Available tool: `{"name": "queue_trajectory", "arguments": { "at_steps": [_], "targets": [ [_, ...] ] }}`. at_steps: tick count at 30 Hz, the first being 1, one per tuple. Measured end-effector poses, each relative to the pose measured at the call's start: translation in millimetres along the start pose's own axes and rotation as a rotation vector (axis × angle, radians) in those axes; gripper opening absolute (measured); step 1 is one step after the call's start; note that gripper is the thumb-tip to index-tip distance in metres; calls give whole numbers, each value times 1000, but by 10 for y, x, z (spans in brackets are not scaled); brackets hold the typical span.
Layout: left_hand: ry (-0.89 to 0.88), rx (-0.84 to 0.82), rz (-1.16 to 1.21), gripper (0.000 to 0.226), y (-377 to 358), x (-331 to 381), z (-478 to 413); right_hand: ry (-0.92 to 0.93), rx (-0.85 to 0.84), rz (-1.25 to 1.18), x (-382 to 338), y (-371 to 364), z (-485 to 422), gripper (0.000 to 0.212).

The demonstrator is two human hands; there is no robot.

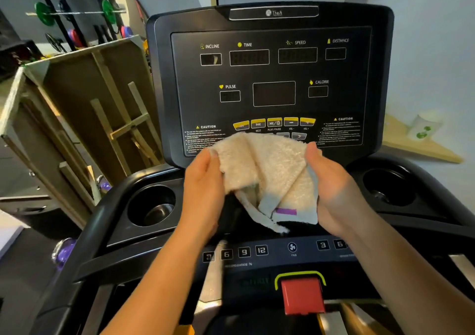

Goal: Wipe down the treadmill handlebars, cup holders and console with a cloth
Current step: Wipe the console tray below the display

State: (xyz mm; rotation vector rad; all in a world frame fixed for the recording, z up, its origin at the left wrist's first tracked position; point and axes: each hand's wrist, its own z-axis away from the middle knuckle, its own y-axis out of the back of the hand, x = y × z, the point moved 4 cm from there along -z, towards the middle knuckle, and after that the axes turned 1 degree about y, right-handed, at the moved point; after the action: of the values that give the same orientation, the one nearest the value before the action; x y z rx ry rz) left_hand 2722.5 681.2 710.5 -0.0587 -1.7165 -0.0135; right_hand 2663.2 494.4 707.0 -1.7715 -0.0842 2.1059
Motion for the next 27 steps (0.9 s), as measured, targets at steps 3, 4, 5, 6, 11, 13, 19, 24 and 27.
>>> {"name": "queue_trajectory", "arguments": {
  "at_steps": [3,4,5,6,11,13,19,24,27],
  "targets": [
    [176,49,264,22,182,3,-98,52,189,-17,-136,179,16,40],
    [211,52,282,21,243,24,-111,47,268,-19,-174,268,16,37],
    [221,56,249,22,313,23,-136,37,343,-21,-218,349,19,35],
    [213,66,169,26,380,27,-153,36,399,-17,-260,429,17,32],
    [312,-17,-15,21,595,-277,-290,23,393,371,-314,686,37,21],
    [308,-5,-323,23,693,-462,-308,-36,369,646,-165,819,-8,16],
    [121,123,-704,12,699,-498,-210,111,285,1321,41,812,-22,26],
    [270,39,-556,27,599,-507,-179,-56,121,1364,187,692,44,36],
    [247,25,-525,31,541,-468,-135,-54,118,1214,172,596,63,48]
  ]
}}
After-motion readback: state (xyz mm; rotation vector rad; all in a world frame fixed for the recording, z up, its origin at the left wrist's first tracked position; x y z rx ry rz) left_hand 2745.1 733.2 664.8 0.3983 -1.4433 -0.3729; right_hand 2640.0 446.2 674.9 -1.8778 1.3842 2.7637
